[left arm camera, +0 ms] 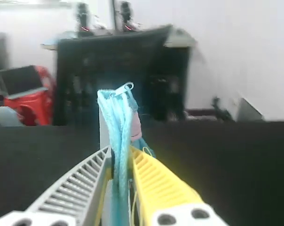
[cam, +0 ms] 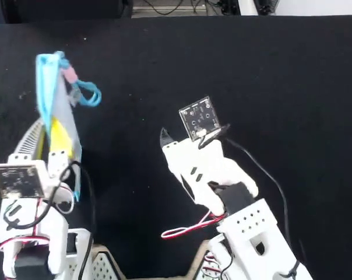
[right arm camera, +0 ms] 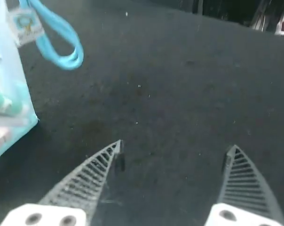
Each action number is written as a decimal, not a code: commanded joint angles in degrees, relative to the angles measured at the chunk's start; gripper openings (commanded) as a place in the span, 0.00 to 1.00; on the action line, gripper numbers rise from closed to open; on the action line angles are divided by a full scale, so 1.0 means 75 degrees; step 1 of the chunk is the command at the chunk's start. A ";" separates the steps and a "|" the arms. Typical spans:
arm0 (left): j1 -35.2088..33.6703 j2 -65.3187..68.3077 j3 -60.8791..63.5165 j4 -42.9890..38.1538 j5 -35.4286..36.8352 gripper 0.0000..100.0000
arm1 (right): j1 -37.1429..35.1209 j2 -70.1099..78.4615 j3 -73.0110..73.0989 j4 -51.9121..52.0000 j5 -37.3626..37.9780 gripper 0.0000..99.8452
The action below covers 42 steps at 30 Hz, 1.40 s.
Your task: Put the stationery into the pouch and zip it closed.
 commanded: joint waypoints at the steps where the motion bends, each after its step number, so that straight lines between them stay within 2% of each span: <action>1: -0.0838 -0.0059 -0.0182 -0.0774 0.0070 0.03 | -0.0059 -0.0064 -0.0486 0.0012 0.0000 0.33; 8: -0.0979 0.0012 0.0147 -0.1219 0.0070 0.03 | -0.0059 -0.0100 -0.0475 -0.0012 0.0035 0.33; 15: 0.0193 0.0012 0.0768 -0.1313 0.0023 0.03 | -0.0059 -0.0100 -0.0463 -0.0023 0.0047 0.33; 24: 0.0920 0.0023 0.1330 -0.1676 0.0023 0.03 | -0.0070 -0.0135 -0.0334 -0.0047 0.0059 0.33; 27: 0.0791 0.0023 0.1108 -0.1664 -0.0105 0.03 | -0.0070 -0.0135 -0.0334 -0.0047 0.0059 0.33; 33: -0.0029 0.0012 0.0592 -0.1723 -0.0246 0.03 | -0.0070 -0.0135 -0.0322 -0.0047 0.0059 0.33; 38: -0.0697 0.0023 0.0639 -0.2860 -0.0246 0.03 | -0.0070 -0.0135 -0.0322 -0.0047 0.0059 0.33; 42: -0.0580 0.0035 0.0908 -0.3188 -0.0234 0.03 | -0.0070 -0.0135 -0.0322 -0.0047 0.0059 0.33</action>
